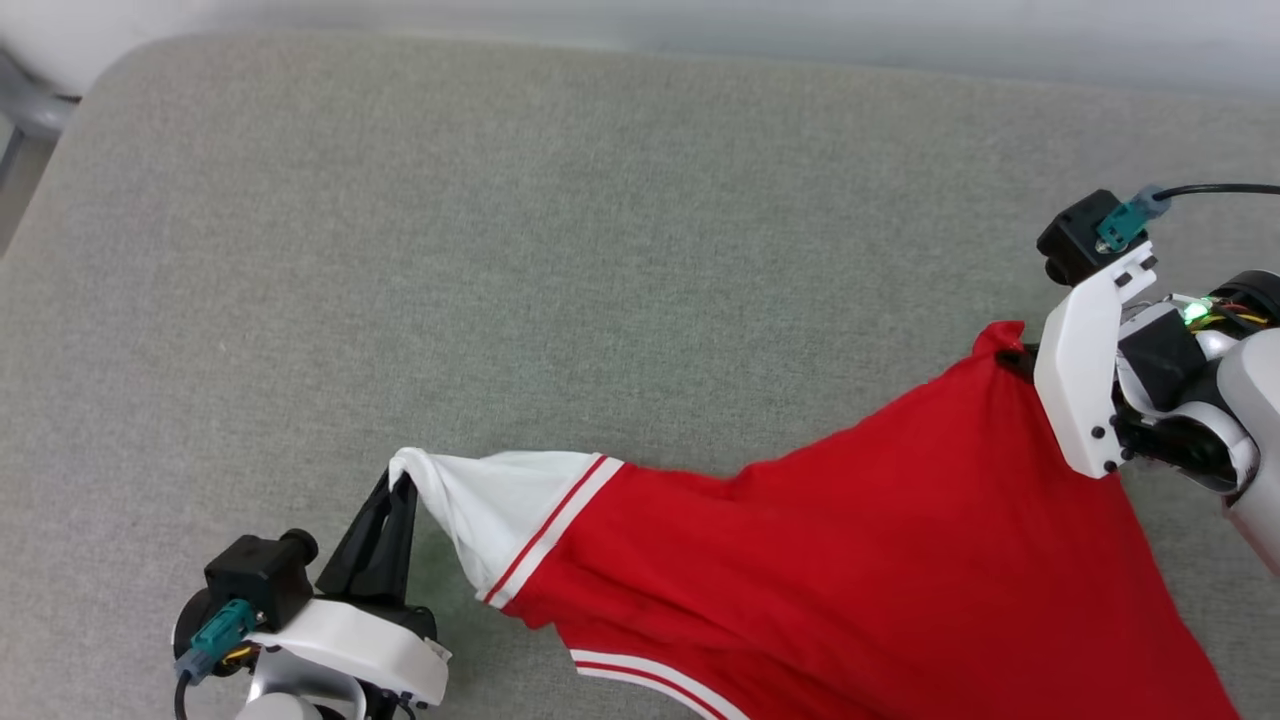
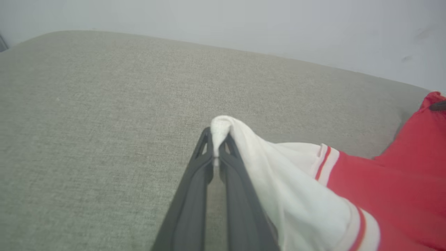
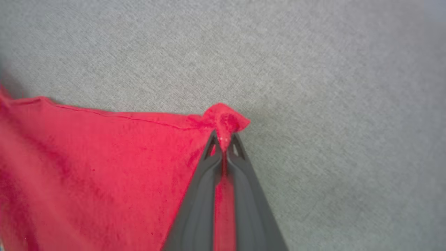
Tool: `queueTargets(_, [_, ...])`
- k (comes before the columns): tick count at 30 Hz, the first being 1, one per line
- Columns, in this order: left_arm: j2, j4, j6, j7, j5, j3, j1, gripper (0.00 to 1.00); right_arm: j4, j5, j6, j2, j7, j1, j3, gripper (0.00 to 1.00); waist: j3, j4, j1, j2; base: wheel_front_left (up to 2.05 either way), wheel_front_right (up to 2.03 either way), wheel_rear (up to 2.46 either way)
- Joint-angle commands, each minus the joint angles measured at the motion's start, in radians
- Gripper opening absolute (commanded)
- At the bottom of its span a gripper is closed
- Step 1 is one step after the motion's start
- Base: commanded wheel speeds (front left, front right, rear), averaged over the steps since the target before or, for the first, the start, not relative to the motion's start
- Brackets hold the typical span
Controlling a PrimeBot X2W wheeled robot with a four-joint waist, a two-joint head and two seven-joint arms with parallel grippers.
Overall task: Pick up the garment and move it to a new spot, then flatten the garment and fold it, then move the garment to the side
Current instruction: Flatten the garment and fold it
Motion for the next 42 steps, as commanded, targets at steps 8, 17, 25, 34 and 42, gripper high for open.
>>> queueTargets(8, [0.055,-0.091,0.017,0.038,0.013,0.017,0.015,0.00,-0.029,0.026,-0.001,-0.029,-0.208,0.046,-0.043,0.00,-0.129,-0.058,-0.0001,-0.0001,0.00,0.00,0.00])
queueTargets(17, [0.120,-0.242,0.021,0.116,0.013,0.045,-0.088,0.00,-0.080,0.008,-0.001,-0.008,-0.359,0.080,-0.180,0.00,-0.215,-0.092,-0.0001,-0.0001,0.00,0.00,0.00])
queueTargets(25, [0.182,-0.336,-0.006,0.205,-0.001,0.071,-0.255,0.00,-0.173,-0.057,-0.001,0.027,-0.400,0.080,-0.328,0.00,-0.237,-0.124,-0.0001,-0.0001,0.00,0.00,0.00])
queueTargets(34, [0.232,-0.362,-0.041,0.284,-0.021,0.082,-0.501,0.00,-0.281,-0.127,-0.001,0.068,-0.344,0.027,-0.481,0.00,-0.210,-0.145,-0.0001,-0.0001,0.00,0.00,0.00])
queueTargets(42, [0.225,-0.315,-0.063,0.315,-0.030,0.056,-0.736,0.00,-0.352,-0.184,-0.001,0.113,-0.287,-0.065,-0.565,0.00,-0.122,-0.139,-0.0001,-0.0001,0.00,0.00,0.00])
